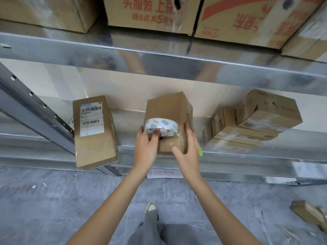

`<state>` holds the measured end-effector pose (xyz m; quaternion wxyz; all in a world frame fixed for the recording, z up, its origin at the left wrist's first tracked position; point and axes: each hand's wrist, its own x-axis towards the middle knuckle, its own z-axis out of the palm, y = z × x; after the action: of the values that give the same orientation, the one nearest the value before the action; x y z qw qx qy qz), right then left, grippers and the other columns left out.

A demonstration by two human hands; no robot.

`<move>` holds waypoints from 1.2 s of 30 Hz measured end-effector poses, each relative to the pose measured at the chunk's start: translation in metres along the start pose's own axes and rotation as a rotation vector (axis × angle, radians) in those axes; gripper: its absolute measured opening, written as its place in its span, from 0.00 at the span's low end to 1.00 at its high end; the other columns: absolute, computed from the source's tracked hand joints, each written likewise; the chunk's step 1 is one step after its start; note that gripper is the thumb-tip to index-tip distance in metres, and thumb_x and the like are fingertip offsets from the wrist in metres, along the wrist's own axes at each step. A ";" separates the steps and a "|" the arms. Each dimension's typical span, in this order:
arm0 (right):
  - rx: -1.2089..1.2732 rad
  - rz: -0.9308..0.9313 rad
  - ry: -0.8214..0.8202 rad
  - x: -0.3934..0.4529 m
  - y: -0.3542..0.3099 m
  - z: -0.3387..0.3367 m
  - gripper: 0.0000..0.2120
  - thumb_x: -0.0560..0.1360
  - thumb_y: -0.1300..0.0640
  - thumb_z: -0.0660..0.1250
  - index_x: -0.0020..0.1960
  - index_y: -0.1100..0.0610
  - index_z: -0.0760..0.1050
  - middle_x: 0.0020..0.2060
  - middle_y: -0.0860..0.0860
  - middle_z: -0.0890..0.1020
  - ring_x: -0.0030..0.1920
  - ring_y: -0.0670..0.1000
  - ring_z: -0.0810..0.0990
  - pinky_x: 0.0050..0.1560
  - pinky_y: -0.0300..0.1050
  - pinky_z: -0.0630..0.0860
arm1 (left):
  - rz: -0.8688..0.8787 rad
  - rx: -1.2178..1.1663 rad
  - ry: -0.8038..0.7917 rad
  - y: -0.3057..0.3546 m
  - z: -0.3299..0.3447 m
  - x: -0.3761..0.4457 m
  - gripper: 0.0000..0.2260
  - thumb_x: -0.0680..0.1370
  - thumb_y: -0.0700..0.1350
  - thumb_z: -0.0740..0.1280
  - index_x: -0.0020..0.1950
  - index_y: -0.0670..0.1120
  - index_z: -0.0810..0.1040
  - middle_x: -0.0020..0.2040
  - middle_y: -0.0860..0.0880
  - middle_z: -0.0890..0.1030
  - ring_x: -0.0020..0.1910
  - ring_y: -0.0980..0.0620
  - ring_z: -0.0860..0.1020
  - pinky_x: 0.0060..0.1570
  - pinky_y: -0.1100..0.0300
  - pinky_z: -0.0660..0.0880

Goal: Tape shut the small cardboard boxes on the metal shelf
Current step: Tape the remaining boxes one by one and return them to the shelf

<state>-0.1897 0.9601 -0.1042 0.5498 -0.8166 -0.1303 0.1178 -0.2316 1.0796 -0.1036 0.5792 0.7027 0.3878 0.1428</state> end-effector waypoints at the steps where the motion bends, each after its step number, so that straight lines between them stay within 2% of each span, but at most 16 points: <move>1: 0.163 0.035 -0.053 -0.001 0.005 0.002 0.36 0.69 0.52 0.66 0.74 0.38 0.58 0.75 0.40 0.62 0.74 0.42 0.60 0.75 0.53 0.60 | 0.068 0.192 0.019 0.001 -0.002 0.001 0.14 0.81 0.52 0.60 0.64 0.50 0.77 0.71 0.41 0.71 0.68 0.42 0.71 0.65 0.48 0.70; 2: 0.255 0.064 -0.097 -0.002 0.011 0.005 0.36 0.70 0.56 0.65 0.73 0.36 0.58 0.74 0.39 0.64 0.73 0.41 0.62 0.74 0.52 0.61 | 0.130 0.362 0.012 0.002 -0.004 0.002 0.15 0.81 0.52 0.60 0.65 0.52 0.76 0.75 0.41 0.66 0.69 0.40 0.68 0.65 0.48 0.69; 4: 0.246 0.095 -0.144 -0.003 0.022 0.009 0.36 0.70 0.59 0.62 0.74 0.37 0.57 0.70 0.39 0.69 0.70 0.41 0.67 0.73 0.51 0.65 | 0.190 0.585 -0.052 0.007 -0.004 0.002 0.16 0.80 0.50 0.60 0.68 0.53 0.74 0.77 0.40 0.60 0.70 0.35 0.66 0.66 0.45 0.67; 7: 0.165 0.130 -0.144 0.000 0.033 0.010 0.33 0.70 0.56 0.62 0.74 0.47 0.61 0.70 0.41 0.69 0.70 0.41 0.65 0.72 0.50 0.64 | 0.182 0.754 -0.106 0.010 0.003 0.001 0.17 0.81 0.49 0.58 0.70 0.51 0.70 0.79 0.39 0.56 0.71 0.31 0.62 0.68 0.44 0.65; 9: 0.077 0.119 -0.147 0.001 0.035 0.005 0.28 0.71 0.53 0.62 0.72 0.46 0.65 0.71 0.42 0.67 0.71 0.41 0.63 0.72 0.49 0.64 | 0.191 0.821 -0.124 0.014 0.004 0.001 0.17 0.82 0.48 0.57 0.70 0.49 0.69 0.78 0.38 0.56 0.69 0.30 0.63 0.67 0.45 0.65; 11: -0.130 0.053 -0.156 0.003 0.034 0.000 0.28 0.73 0.49 0.62 0.73 0.46 0.63 0.75 0.44 0.62 0.74 0.44 0.60 0.71 0.48 0.63 | 0.234 0.793 -0.135 0.017 -0.003 0.004 0.15 0.82 0.45 0.57 0.68 0.45 0.69 0.75 0.38 0.63 0.64 0.32 0.69 0.60 0.47 0.68; 13: -0.475 -0.062 -0.154 0.005 0.035 -0.004 0.32 0.77 0.44 0.59 0.78 0.45 0.53 0.78 0.44 0.52 0.77 0.45 0.53 0.73 0.51 0.58 | 0.276 0.667 -0.148 0.020 -0.018 0.011 0.13 0.80 0.39 0.57 0.65 0.43 0.68 0.65 0.38 0.74 0.57 0.34 0.74 0.50 0.48 0.69; 15: -0.715 -0.122 -0.136 0.007 0.033 -0.008 0.33 0.79 0.40 0.54 0.79 0.46 0.47 0.79 0.44 0.48 0.78 0.46 0.49 0.75 0.57 0.53 | 0.318 0.627 -0.195 0.023 -0.033 0.016 0.15 0.80 0.36 0.57 0.67 0.42 0.66 0.58 0.37 0.78 0.54 0.34 0.76 0.46 0.49 0.68; 17: -0.835 -0.145 -0.125 0.005 0.028 -0.007 0.31 0.81 0.42 0.51 0.79 0.49 0.46 0.79 0.44 0.46 0.78 0.46 0.45 0.75 0.59 0.49 | 0.344 0.637 -0.238 0.024 -0.042 0.016 0.15 0.80 0.36 0.56 0.67 0.42 0.65 0.55 0.37 0.79 0.53 0.33 0.76 0.45 0.50 0.68; 21: -0.900 -0.219 -0.175 -0.004 0.023 0.005 0.29 0.83 0.46 0.46 0.79 0.52 0.40 0.78 0.44 0.41 0.75 0.42 0.34 0.75 0.61 0.41 | 0.355 0.589 -0.243 0.023 -0.040 0.012 0.16 0.80 0.36 0.56 0.67 0.43 0.65 0.55 0.38 0.79 0.52 0.33 0.76 0.47 0.47 0.72; 27: -0.846 -0.187 -0.170 -0.006 0.025 0.013 0.35 0.81 0.37 0.46 0.78 0.54 0.36 0.78 0.47 0.40 0.76 0.43 0.33 0.75 0.56 0.34 | 0.337 0.565 -0.273 0.022 -0.043 0.014 0.16 0.80 0.34 0.56 0.67 0.42 0.65 0.56 0.39 0.79 0.53 0.36 0.77 0.46 0.53 0.70; 29: -0.881 -0.199 -0.173 -0.006 0.026 0.013 0.35 0.80 0.36 0.46 0.79 0.55 0.41 0.79 0.47 0.42 0.76 0.44 0.35 0.74 0.56 0.32 | 0.320 0.519 -0.345 0.025 -0.044 0.014 0.19 0.78 0.32 0.57 0.69 0.44 0.64 0.61 0.40 0.76 0.60 0.37 0.74 0.53 0.56 0.69; 30: -0.903 -0.207 -0.173 -0.006 0.026 0.013 0.35 0.80 0.36 0.46 0.80 0.54 0.43 0.79 0.48 0.42 0.77 0.44 0.35 0.73 0.56 0.31 | 0.311 0.534 -0.396 0.028 -0.044 0.015 0.23 0.78 0.33 0.59 0.72 0.46 0.63 0.66 0.41 0.73 0.66 0.37 0.70 0.62 0.54 0.68; 31: -0.915 -0.214 -0.173 -0.007 0.026 0.013 0.34 0.80 0.36 0.46 0.80 0.54 0.45 0.79 0.48 0.43 0.77 0.45 0.35 0.72 0.56 0.29 | 0.300 0.600 -0.451 0.034 -0.044 0.016 0.28 0.77 0.35 0.62 0.75 0.49 0.59 0.71 0.43 0.68 0.72 0.36 0.62 0.70 0.49 0.62; 33: -0.894 -0.222 -0.176 -0.009 0.025 0.013 0.33 0.80 0.37 0.47 0.80 0.53 0.47 0.79 0.48 0.43 0.76 0.45 0.34 0.71 0.55 0.27 | 0.305 0.769 -0.546 0.051 -0.043 0.018 0.38 0.75 0.45 0.69 0.79 0.53 0.50 0.77 0.45 0.59 0.78 0.39 0.51 0.74 0.40 0.52; 36: -0.849 -0.211 -0.189 -0.007 0.022 0.012 0.33 0.81 0.38 0.47 0.80 0.53 0.48 0.79 0.48 0.44 0.77 0.45 0.34 0.72 0.56 0.27 | 0.428 0.899 -0.559 0.078 -0.026 0.016 0.40 0.72 0.65 0.68 0.78 0.58 0.52 0.76 0.48 0.63 0.75 0.44 0.60 0.73 0.44 0.57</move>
<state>-0.1987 0.9601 -0.1291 0.1606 -0.9378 -0.2993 0.0713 -0.2088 1.1071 -0.0278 0.2619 0.9540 0.0915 -0.1134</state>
